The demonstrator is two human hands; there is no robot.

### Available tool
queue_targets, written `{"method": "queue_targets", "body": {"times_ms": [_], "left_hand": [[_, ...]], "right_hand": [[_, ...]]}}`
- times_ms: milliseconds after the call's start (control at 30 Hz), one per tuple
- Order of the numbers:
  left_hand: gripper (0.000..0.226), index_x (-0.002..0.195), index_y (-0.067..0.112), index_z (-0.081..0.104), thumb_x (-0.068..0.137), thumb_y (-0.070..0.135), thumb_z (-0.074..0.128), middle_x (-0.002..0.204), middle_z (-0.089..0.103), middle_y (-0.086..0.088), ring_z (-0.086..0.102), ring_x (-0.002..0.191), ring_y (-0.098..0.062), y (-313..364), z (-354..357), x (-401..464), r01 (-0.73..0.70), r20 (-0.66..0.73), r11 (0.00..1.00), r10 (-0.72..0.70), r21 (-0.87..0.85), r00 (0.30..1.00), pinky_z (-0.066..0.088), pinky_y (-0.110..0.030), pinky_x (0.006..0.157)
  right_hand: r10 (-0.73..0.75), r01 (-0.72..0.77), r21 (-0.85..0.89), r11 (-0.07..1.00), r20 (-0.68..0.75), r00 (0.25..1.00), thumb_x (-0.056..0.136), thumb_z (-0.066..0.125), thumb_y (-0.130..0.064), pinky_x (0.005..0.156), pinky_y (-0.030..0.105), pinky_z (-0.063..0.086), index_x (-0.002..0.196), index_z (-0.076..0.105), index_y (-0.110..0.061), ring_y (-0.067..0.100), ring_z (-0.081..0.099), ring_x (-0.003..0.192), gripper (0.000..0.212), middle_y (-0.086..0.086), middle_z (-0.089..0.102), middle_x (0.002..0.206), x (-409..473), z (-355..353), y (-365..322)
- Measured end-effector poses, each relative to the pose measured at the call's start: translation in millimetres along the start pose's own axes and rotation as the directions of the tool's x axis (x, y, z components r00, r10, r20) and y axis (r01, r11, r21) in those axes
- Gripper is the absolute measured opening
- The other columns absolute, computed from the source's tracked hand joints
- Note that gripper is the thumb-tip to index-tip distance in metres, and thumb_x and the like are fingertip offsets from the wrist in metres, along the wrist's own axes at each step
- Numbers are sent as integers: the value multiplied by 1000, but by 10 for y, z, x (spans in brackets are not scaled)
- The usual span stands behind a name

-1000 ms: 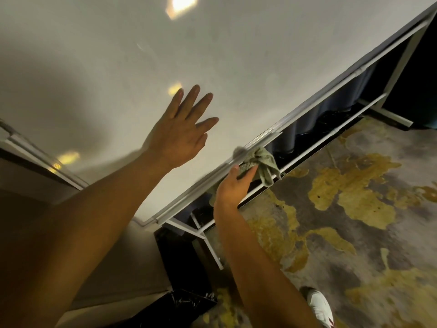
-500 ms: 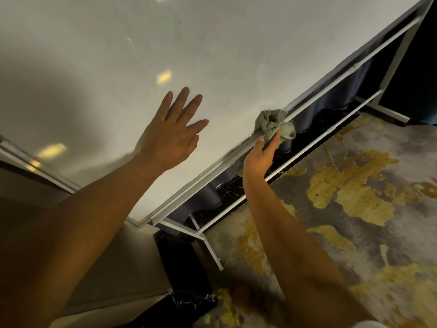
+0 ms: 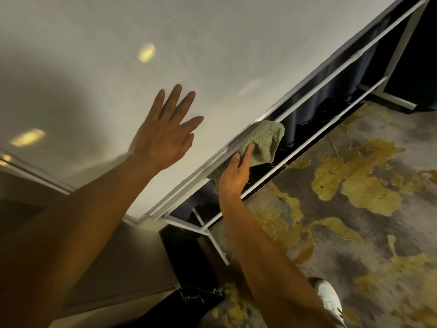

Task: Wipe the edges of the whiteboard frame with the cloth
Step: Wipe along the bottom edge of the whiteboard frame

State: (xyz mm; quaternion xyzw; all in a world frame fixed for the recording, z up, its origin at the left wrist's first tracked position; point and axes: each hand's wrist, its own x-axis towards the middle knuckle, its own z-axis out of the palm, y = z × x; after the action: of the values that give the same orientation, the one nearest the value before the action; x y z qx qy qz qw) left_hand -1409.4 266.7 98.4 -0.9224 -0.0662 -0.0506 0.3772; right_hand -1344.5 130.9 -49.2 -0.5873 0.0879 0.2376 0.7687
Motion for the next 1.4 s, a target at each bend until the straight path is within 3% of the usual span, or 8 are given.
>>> {"method": "queue_targets", "body": {"times_ms": [100, 200, 433, 633, 833, 1100, 1300, 1400], "left_hand": [[61, 164, 28, 28, 109, 51, 17, 176, 1, -15, -3, 161, -42, -50, -19, 12, -32, -11, 999, 32, -2, 999, 4, -59, 130], [62, 165, 27, 25, 109, 52, 16, 176, 2, -15, -2, 161, -42, -47, -13, 68, -49, -19, 999, 50, 10, 999, 1, -57, 131], [65, 167, 31, 17, 107, 56, 13, 175, -8, -15, -8, 160, -44, 19, 135, 108, 3, -41, 1000, -3, 3, 999, 3, -64, 129], [65, 167, 31, 16, 107, 58, 11, 176, -6, -15, -6, 161, -44, 17, 140, 110, 0, -32, 1000, 0, 11, 999, 2, -63, 129], [67, 167, 32, 14, 107, 60, 11, 176, -8, -14, -7, 161, -43, 22, 147, 67, -5, -42, 1000, 5, 12, 999, -1, -62, 129], [64, 167, 32, 17, 108, 57, 14, 176, 0, -15, -3, 161, -45, -13, 72, 41, -10, -13, 1000, 9, -7, 1000, 3, -62, 129], [65, 164, 30, 29, 107, 61, 22, 176, 5, -16, 0, 161, -45, -41, -85, 4, -49, 51, 996, 52, -69, 997, 5, -62, 129], [63, 161, 26, 38, 107, 58, 31, 174, 15, -17, 5, 161, -45, -102, -212, 31, -82, 67, 984, 94, -157, 993, 9, -62, 129]], "right_hand": [[107, -91, 199, 976, -71, 992, 105, 43, -31, 101, 30, 45, 146, 43, -36, 10, 53, 121, 42, -3, 50, 143, 325, -74, -183], [294, -251, 395, 884, -51, 955, 105, 44, -28, 108, 46, 37, 146, 42, -38, 29, 42, 136, 43, 3, 44, 150, 830, -109, -515], [85, -70, 260, 963, -48, 995, 106, 43, -29, 112, 33, 34, 148, 41, -34, 19, 41, 137, 43, -1, 39, 154, 461, -26, -454], [212, -208, 299, 931, 18, 977, 106, 42, -28, 118, 35, 25, 149, 37, -36, 19, 30, 143, 44, -2, 30, 159, 41, 140, -161], [336, -352, 293, 889, 104, 936, 106, 42, -31, 115, 42, 36, 148, 41, -35, 22, 44, 134, 42, 1, 44, 150, -413, 220, 58], [433, -468, 199, 861, 195, 880, 106, 41, -32, 117, 46, 33, 151, 35, -32, 25, 40, 138, 45, 3, 41, 152, -1093, 240, 209], [422, -435, 29, 900, 198, 885, 105, 43, -30, 112, 46, 40, 147, 44, -22, 28, 49, 130, 43, 7, 50, 143, -1105, 144, 191], [341, -337, -52, 940, 149, 928, 103, 47, -29, 98, 43, 53, 126, 64, -24, 24, 62, 110, 29, 2, 66, 120, -1089, -89, 131]]}}
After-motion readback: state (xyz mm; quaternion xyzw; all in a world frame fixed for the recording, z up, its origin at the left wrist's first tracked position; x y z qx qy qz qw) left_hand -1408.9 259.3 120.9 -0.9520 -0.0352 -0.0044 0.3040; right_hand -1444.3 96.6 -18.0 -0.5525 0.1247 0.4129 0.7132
